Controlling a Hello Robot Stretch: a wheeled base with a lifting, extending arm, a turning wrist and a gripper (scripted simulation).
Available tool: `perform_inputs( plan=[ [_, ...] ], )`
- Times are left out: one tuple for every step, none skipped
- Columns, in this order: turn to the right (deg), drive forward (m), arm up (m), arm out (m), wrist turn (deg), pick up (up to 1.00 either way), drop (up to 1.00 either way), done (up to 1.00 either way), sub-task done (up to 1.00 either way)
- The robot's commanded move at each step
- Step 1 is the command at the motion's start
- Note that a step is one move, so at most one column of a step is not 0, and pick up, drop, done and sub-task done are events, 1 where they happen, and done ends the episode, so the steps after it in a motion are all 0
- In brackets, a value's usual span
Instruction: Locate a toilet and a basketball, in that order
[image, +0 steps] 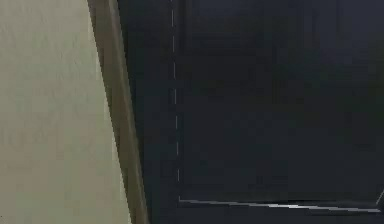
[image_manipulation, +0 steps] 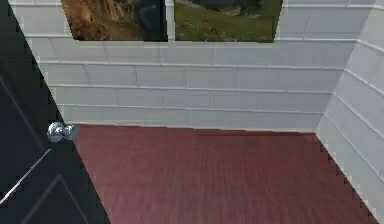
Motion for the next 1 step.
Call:
perform_inputs(
  plan=[
    [-45.0, 0.0, 0.0, 0.0, 0.0, 0.0, 0.0, 0.0, 0.0]
  ],
)
